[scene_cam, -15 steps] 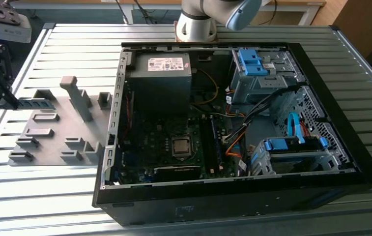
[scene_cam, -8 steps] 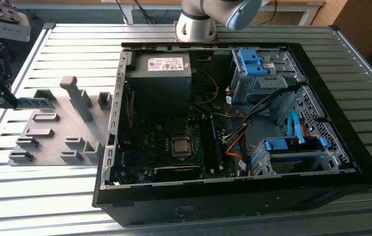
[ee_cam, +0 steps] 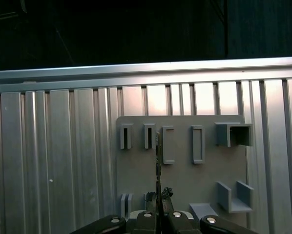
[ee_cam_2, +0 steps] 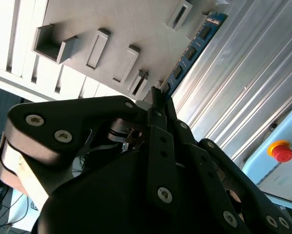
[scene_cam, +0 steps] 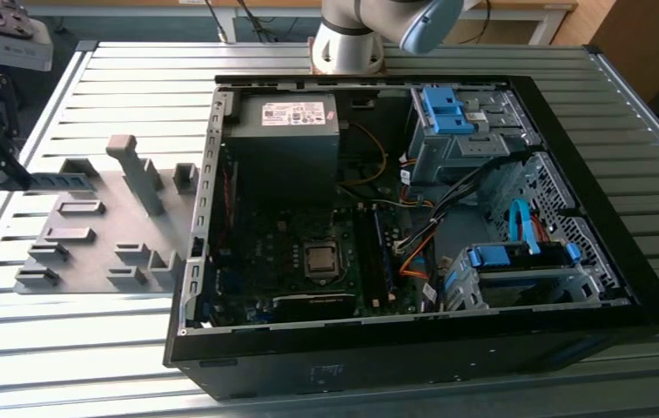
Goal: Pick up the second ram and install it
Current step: 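Pick up the second ram and move it above second insertion slot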
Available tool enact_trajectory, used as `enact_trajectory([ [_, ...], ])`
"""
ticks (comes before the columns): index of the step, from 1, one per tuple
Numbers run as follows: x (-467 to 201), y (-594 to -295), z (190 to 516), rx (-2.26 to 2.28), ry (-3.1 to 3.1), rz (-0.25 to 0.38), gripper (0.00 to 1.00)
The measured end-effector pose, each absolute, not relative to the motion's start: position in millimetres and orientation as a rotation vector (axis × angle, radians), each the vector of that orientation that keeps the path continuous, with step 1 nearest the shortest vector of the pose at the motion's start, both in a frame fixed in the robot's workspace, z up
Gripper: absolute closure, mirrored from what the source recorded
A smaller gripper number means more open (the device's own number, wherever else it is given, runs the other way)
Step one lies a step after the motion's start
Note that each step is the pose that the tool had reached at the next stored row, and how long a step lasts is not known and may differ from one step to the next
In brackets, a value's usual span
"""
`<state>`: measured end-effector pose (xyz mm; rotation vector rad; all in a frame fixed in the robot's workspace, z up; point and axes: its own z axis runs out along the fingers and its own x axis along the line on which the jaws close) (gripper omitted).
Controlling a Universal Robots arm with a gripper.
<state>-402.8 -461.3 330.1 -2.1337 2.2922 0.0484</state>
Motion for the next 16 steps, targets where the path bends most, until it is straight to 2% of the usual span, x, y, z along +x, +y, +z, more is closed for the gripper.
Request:
enact_trajectory([
  [16,-403,-461,348,-2.134,2.292,0.048,0.86],
])
